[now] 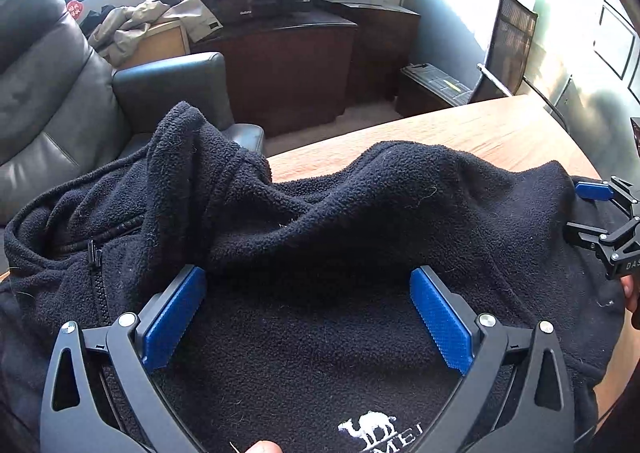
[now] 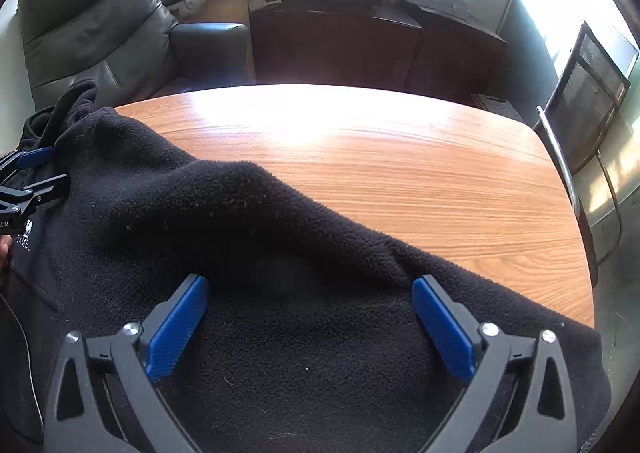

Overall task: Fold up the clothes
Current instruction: 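Grasp the sleeve cuff nearest the right tool with the right tool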

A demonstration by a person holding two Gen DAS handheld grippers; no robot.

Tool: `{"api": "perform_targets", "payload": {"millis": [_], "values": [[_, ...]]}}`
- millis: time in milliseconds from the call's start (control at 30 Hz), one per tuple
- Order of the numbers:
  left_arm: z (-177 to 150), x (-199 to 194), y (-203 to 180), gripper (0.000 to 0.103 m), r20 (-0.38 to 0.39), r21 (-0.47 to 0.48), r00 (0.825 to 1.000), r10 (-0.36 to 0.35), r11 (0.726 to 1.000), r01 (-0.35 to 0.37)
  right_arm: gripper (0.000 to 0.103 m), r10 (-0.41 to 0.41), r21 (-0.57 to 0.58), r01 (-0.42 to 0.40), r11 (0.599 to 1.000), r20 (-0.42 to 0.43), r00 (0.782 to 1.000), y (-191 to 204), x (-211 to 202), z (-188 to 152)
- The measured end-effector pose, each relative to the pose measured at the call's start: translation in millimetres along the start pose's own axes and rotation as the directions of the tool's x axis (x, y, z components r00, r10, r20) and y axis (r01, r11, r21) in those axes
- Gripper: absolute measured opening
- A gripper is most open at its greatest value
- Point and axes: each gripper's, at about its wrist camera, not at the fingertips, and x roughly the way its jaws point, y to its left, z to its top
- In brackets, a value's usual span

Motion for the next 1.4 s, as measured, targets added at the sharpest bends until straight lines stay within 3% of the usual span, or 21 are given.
{"api": "perform_targets", "payload": {"millis": [233,333,433,500,567,700,767,867,967,1000,1133,1233,1300,1367,1400], "values": [[12.8,0.6,22.8,0.103,-0.005,-0.016,1.000,0.017,1.000,-0.017,0.103,0.011,-0.014,-0.011,1.000,0.015,1.000,33.2,18.4,23.6],[16.0,-8.7,10.2,0.103,-0.033,0.017,0.999,0.027,1.000,-0.027,0.102,0.030,-0.010,-0.030,1.000,-0.003,1.000,39.5,20.2,32.6],[4.7,-29.1,-9.1,0.103,-0.023,0.034,0.998,-0.061,0.998,0.062,0.102,0.041,0.002,-0.041,0.999,0.043,0.998,39.5,5.0,31.1],[-5.2,-36.9,-30.2,0.103,-0.023,0.084,0.995,-0.099,0.991,0.100,0.102,-0.003,0.005,0.003,1.000,-0.004,1.000,32.5,3.4,31.7],[-15.7,-34.4,-46.3,0.103,-0.037,0.133,0.995,-0.094,0.986,0.098,0.103,-0.015,0.015,0.015,1.000,0.014,1.000,19.0,0.7,16.0],[-24.0,-27.4,-46.4,0.103,-0.036,0.128,0.996,-0.086,0.988,0.089,0.103,-0.055,0.031,0.055,0.998,0.015,0.998,5.7,-2.8,14.0],[-23.9,-27.1,-47.2,0.103,-0.039,0.130,0.996,-0.085,0.987,0.089,0.103,-0.111,0.059,0.111,0.992,0.006,0.994,-13.1,-16.2,2.8],[-21.7,-29.6,-50.7,0.103,-0.049,0.133,0.995,-0.089,0.987,0.095,0.103,-0.080,0.132,0.080,0.988,-0.004,0.997,-69.4,-35.8,-37.8],[-7.7,-49.2,-60.2,0.103,-0.038,0.113,0.988,-0.147,0.982,0.151,0.102,-0.071,0.124,0.073,0.990,-0.025,0.997,-87.7,-42.7,-48.0],[-0.1,-61.3,-68.7,0.103,-0.010,0.123,0.981,-0.192,0.974,0.192,0.102,-0.065,0.134,0.071,0.988,-0.044,0.997,-97.5,-47.5,-51.6],[30.1,-80.8,-114.6,0.103,0.025,0.236,0.941,-0.339,0.916,0.324,0.101,-0.053,0.305,0.032,0.952,0.062,0.997,-193.6,-110.8,-85.6],[30.3,-55.8,-150.5,0.103,-0.058,0.276,0.916,-0.396,0.876,0.396,0.101,-0.017,0.469,-0.004,0.883,0.040,0.999,-298.1,-142.1,-145.3],[15.8,-35.0,-168.6,0.103,-0.127,0.291,0.912,-0.390,0.864,0.411,0.101,0.045,0.518,-0.035,0.855,-0.007,0.999,-332.3,-134.5,-166.9],[-2.6,-14.1,-182.8,0.103,-0.194,0.299,0.911,-0.364,0.863,0.408,0.099,0.142,0.550,-0.110,0.828,-0.017,0.990,-335.6,-108.8,-166.5],[-10.6,-11.0,-186.0,0.103,-0.183,0.312,0.919,-0.348,0.866,0.390,0.096,0.191,0.566,-0.146,0.812,-0.020,0.981,-337.1,-96.0,-166.3]]}}
